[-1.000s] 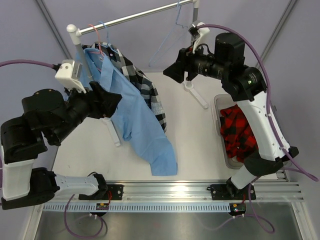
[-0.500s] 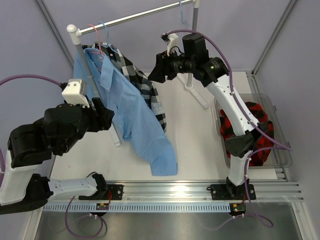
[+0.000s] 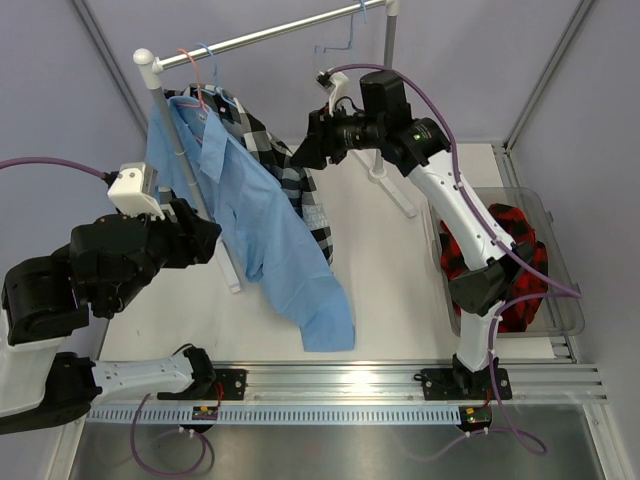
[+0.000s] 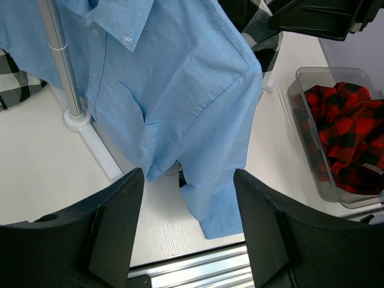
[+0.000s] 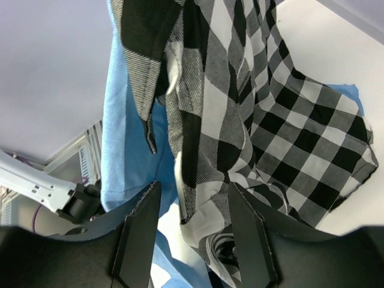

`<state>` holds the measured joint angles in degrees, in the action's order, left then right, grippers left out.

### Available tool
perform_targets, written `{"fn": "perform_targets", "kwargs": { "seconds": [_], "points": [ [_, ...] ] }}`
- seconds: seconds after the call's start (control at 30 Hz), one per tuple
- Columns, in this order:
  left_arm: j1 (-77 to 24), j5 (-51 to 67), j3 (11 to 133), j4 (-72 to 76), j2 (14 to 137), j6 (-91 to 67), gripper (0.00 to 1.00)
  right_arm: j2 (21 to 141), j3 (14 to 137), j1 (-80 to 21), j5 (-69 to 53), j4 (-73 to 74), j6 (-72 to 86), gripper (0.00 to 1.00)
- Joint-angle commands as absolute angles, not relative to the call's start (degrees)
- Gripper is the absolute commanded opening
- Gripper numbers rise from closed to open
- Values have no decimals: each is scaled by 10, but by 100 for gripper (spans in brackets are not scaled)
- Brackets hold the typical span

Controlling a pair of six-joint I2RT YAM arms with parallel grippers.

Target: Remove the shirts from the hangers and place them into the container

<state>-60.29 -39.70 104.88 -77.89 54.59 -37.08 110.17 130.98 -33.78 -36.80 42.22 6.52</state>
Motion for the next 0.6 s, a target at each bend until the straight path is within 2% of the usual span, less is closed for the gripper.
{"fn": "perform_targets", "kwargs": {
  "seconds": [0.0, 0.07, 0.2, 0.23, 0.33, 0.57],
  "points": [
    [-603, -405, 1048, -760, 551, -373, 67, 1106, 1320, -351, -419, 408, 32, 54],
    [-603, -404, 1047, -761, 552, -373, 67, 1113, 1328, -352, -420, 408, 33, 49],
    [-603, -399, 1039, -757, 547, -372, 67, 1133, 1357, -359, -427, 406, 34, 25],
    [-603, -397, 1035, -755, 545, -373, 67, 1137, 1362, -365, -428, 407, 34, 14],
    [-603, -397, 1027, -752, 538, -374, 68, 1151, 1383, -369, -426, 412, 34, 1],
    [-603, -390, 1011, -740, 529, -369, 68, 1130, 1361, -379, -419, 387, 33, 0]
  ]
}}
